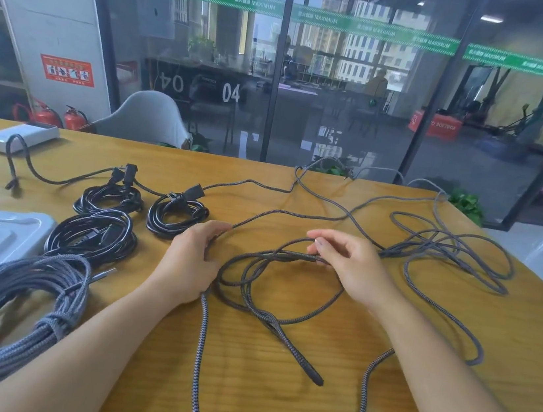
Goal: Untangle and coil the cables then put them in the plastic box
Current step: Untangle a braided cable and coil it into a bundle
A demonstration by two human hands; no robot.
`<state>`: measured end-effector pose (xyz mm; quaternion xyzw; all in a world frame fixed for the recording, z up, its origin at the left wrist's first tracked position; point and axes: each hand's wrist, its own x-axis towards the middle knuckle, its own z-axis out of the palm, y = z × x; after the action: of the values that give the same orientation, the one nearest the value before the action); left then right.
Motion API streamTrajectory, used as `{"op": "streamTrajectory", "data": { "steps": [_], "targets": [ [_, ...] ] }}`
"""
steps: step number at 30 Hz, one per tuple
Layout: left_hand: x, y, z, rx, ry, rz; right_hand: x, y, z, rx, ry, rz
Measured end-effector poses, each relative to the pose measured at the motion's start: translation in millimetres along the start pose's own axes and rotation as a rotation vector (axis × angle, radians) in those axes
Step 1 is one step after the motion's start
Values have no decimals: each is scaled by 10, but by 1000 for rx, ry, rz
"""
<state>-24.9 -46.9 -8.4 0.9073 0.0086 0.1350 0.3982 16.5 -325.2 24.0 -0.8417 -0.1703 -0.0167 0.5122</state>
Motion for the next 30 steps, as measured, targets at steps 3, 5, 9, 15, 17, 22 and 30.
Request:
{"op": "streamTrajectory", "data": {
  "steps": [3, 5, 9, 15, 17, 22, 30],
  "targets": [
    [-19, 39, -42, -82, 83, 17, 36, 60, 44, -314, 116, -28],
    [-18, 57, -85, -153, 150, 19, 57, 95, 35, -401, 181, -32],
    [-15, 58, -117, -184, 177, 45, 67, 139, -51, -401, 149, -16],
    [-25, 3, -53, -17, 22, 97, 52, 124, -54, -275, 41, -38],
    [-27, 18, -39, -1, 30, 139, 36, 89, -31, -189, -41, -41],
    [-58, 104, -3, -71, 26, 174, -59, -55, 26, 118, -300, 16],
    [-48, 49, 23, 65, -139, 154, 92, 181, -279, -600, 275, 148]
  ]
}}
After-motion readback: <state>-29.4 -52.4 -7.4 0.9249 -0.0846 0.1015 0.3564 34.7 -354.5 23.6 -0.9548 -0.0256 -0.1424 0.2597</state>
